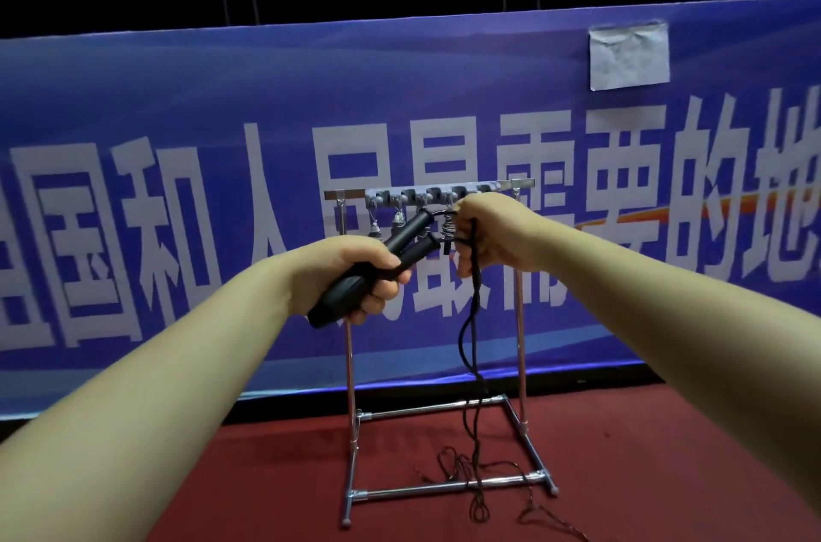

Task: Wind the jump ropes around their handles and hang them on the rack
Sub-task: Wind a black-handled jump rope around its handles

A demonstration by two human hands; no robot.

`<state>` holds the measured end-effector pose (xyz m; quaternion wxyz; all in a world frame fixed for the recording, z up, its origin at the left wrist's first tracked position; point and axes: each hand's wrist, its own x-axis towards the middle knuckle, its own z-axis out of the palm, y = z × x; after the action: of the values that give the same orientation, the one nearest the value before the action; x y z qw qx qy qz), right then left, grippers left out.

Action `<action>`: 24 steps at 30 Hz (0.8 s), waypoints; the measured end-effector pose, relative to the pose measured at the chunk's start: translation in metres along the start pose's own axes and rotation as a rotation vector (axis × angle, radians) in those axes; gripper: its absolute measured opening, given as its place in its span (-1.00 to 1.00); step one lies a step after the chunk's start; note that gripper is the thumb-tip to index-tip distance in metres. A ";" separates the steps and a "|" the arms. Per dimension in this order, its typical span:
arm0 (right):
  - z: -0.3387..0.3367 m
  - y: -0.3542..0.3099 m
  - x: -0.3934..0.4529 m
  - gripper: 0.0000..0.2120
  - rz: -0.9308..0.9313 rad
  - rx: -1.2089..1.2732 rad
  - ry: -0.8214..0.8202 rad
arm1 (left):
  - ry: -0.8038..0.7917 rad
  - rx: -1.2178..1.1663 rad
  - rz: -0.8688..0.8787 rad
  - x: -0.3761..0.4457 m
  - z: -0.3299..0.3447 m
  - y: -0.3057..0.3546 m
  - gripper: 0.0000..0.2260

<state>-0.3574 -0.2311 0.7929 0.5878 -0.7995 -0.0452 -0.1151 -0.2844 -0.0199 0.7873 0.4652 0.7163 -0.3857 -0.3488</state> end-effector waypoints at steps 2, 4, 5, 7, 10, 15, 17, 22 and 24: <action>0.005 0.001 -0.002 -0.74 0.005 -0.093 -0.041 | 0.004 -0.015 -0.001 0.000 0.002 -0.001 -0.77; 0.011 0.001 -0.003 -0.75 -0.003 -0.121 -0.049 | -0.007 -0.037 0.030 0.001 0.005 -0.002 -0.74; 0.014 0.001 -0.003 -0.77 -0.009 -0.119 -0.041 | -0.008 -0.057 0.051 0.002 0.007 -0.001 -0.73; 0.019 0.000 -0.003 -0.82 -0.012 -0.110 -0.027 | -0.001 -0.085 0.063 0.004 0.010 0.000 -0.73; 0.020 -0.004 -0.004 -0.80 -0.021 -0.081 -0.075 | 0.020 -0.016 0.047 0.006 0.014 0.003 -0.85; -0.003 -0.004 -0.012 -0.78 -0.051 -0.157 -0.371 | 0.078 -0.003 0.020 -0.006 0.004 -0.002 -0.88; -0.010 -0.001 -0.014 -0.79 -0.043 -0.235 -0.386 | 0.055 0.076 0.001 -0.011 -0.001 -0.005 -0.74; -0.006 0.003 -0.019 -0.82 -0.072 -0.584 -0.285 | -0.023 0.207 -0.093 -0.015 0.000 -0.009 -0.69; 0.000 0.003 -0.020 -0.80 -0.076 -0.652 -0.260 | -0.050 0.242 -0.122 -0.017 0.002 -0.010 -0.69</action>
<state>-0.3760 -0.2304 0.7857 0.2861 -0.9508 -0.1104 -0.0426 -0.2914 -0.0033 0.7801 0.3436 0.7804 -0.3922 -0.3452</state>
